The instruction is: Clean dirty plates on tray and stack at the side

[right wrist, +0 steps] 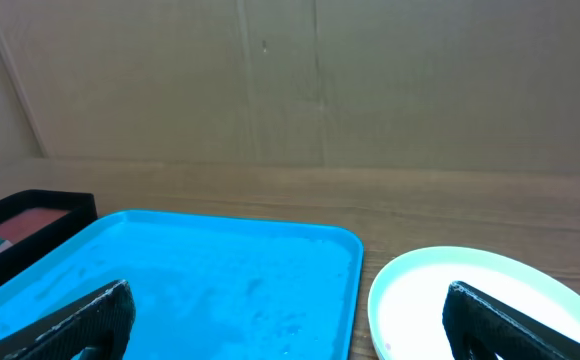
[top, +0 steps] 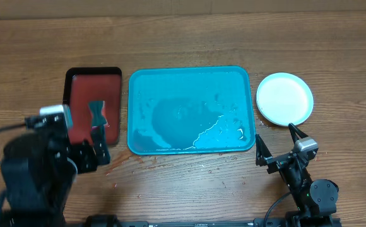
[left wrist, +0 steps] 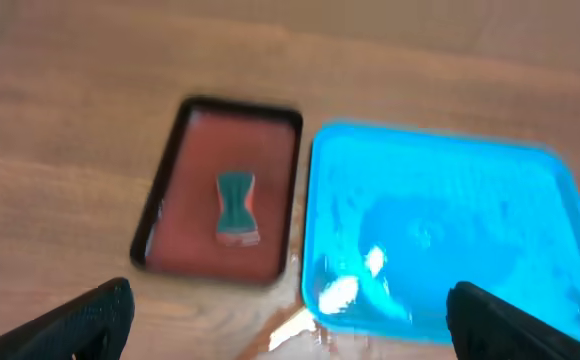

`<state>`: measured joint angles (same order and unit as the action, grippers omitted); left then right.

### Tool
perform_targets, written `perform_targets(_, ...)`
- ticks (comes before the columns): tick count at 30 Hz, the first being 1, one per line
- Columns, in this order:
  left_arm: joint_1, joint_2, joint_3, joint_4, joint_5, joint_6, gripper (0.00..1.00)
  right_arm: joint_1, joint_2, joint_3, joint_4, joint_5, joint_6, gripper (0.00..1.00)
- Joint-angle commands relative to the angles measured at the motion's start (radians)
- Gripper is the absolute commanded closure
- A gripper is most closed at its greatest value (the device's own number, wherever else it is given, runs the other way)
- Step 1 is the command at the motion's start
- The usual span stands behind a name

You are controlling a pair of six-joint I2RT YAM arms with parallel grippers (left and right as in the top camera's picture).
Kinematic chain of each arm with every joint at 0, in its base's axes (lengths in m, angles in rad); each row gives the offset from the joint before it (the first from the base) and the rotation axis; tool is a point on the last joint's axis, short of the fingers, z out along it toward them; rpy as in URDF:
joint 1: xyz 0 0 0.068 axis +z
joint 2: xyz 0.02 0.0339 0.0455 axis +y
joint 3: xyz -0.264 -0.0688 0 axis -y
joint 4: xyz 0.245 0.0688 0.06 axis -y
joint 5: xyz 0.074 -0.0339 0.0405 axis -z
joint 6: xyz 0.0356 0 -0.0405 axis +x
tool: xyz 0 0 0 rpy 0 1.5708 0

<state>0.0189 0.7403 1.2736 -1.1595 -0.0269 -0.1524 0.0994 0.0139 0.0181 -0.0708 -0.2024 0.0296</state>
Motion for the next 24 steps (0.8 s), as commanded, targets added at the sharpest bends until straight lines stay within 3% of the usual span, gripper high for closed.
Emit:
perform_targets(1, -0.007, -0.100, -0.119, 0.103, -0.035, 0.023, 0.00, -0.003, -0.011, -0.010, 0.007, -0.001, 0.003, 0.00)
perform_targets(17, -0.035, -0.572, -0.731, 0.656, 0.025, 0.050, 0.00, -0.003, -0.011, -0.010, 0.007, -0.001, 0.003, 0.00)
perform_targets(24, -0.035, -0.699, -0.937, 0.886, 0.141, 0.164, 0.00, -0.003, -0.011, -0.010, 0.007, -0.001, 0.003, 0.00)
